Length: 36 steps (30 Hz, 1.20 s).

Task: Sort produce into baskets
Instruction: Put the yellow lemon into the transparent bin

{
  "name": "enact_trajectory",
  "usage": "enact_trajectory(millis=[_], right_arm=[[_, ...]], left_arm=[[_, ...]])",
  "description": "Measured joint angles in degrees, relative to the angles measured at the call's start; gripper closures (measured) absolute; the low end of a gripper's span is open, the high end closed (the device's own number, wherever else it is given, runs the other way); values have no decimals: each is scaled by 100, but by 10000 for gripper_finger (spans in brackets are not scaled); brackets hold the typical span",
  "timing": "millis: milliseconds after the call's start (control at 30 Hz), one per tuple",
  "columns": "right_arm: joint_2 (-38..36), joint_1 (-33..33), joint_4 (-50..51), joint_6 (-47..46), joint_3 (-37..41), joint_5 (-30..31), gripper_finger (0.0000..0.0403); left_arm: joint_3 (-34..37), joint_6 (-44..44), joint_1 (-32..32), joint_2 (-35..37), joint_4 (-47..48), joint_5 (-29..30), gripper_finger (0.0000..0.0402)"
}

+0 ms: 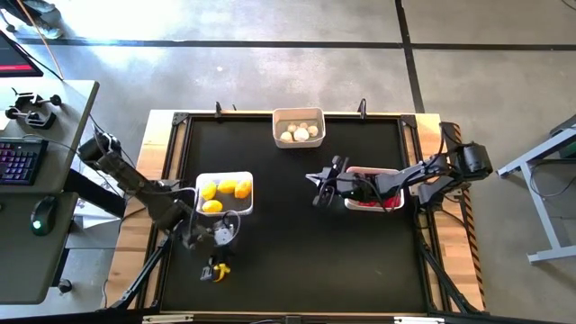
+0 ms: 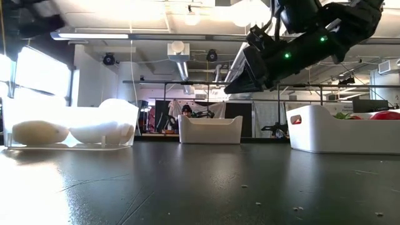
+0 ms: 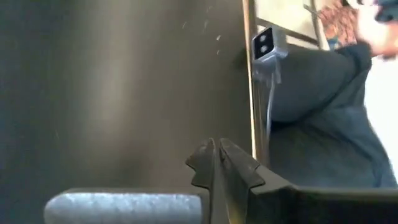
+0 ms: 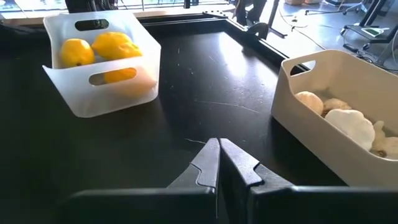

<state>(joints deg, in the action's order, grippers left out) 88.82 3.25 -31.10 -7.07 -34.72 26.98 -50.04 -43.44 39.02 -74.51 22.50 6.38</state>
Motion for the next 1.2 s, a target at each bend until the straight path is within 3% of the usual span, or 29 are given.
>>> enact_trajectory(millis=[167,367,600,933,1200], right_arm=[[0,-9,-1,107,0,0,402],[2,-9,-1,109,0,-2,402],[2,-9,-1,109,0,-4,402],[2,-9,-2,128,0,-11,402],[4,-9,-3,155,-2,-15,402]], left_arm=[[-15,-1899,431,-43,574,235,383],[-15,-3443,812,-282,1093,220,382],[-15,-4895,923,-621,1224,-532,371],[-13,-6008,939,-920,1148,-997,257],[-13,-6264,936,-1242,1060,-1015,159]])
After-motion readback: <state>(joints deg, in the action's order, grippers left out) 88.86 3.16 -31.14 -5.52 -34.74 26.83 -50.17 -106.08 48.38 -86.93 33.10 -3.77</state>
